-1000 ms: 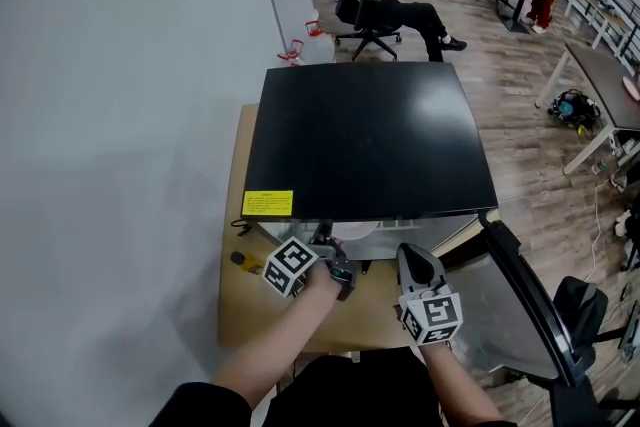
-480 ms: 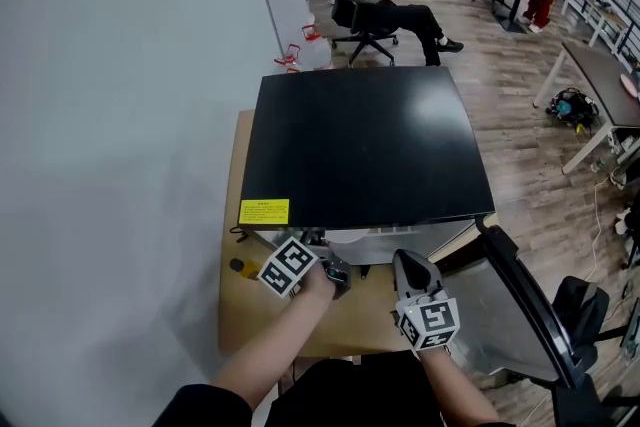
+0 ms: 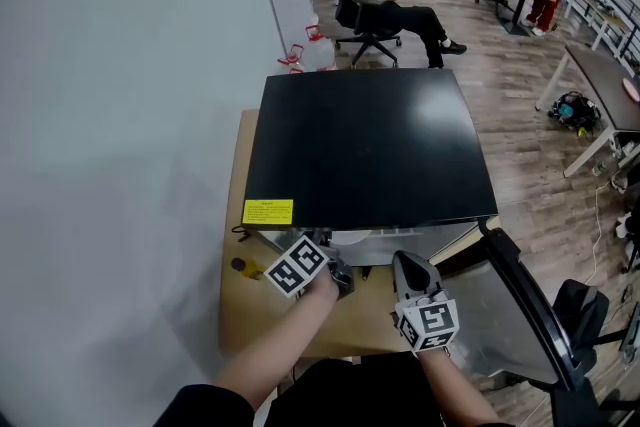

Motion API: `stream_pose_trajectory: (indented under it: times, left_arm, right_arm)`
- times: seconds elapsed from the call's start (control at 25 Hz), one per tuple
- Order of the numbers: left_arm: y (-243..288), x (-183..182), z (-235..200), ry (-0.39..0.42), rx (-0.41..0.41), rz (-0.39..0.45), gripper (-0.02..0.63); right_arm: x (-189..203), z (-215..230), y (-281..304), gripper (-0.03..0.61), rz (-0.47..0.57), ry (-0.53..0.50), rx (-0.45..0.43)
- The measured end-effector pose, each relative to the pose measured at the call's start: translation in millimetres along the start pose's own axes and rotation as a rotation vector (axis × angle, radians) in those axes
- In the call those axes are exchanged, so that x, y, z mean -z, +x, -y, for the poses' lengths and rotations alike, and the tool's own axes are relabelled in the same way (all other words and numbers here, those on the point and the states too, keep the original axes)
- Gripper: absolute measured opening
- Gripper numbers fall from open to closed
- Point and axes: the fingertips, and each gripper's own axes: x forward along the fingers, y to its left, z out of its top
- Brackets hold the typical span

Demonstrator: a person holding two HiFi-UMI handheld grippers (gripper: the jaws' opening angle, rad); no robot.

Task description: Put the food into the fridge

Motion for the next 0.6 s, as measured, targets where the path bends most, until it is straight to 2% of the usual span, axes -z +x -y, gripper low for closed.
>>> stream_pose_trajectory:
  times: [0.28, 0.6]
  left_arm:
    - [0.7, -2.9, -0.6, 0.18, -0.049, 0.023, 0.197]
    - [2.6, -3.6, -7.7, 0.383, -0.09, 0.046, 0.219]
  right_arm:
    - [3.5, -3.6, -3.0, 0.06, -0.004, 0.002, -0.002]
    - [6.6, -4.0, -5.1, 0.06, -0.008, 0.004, 0.003]
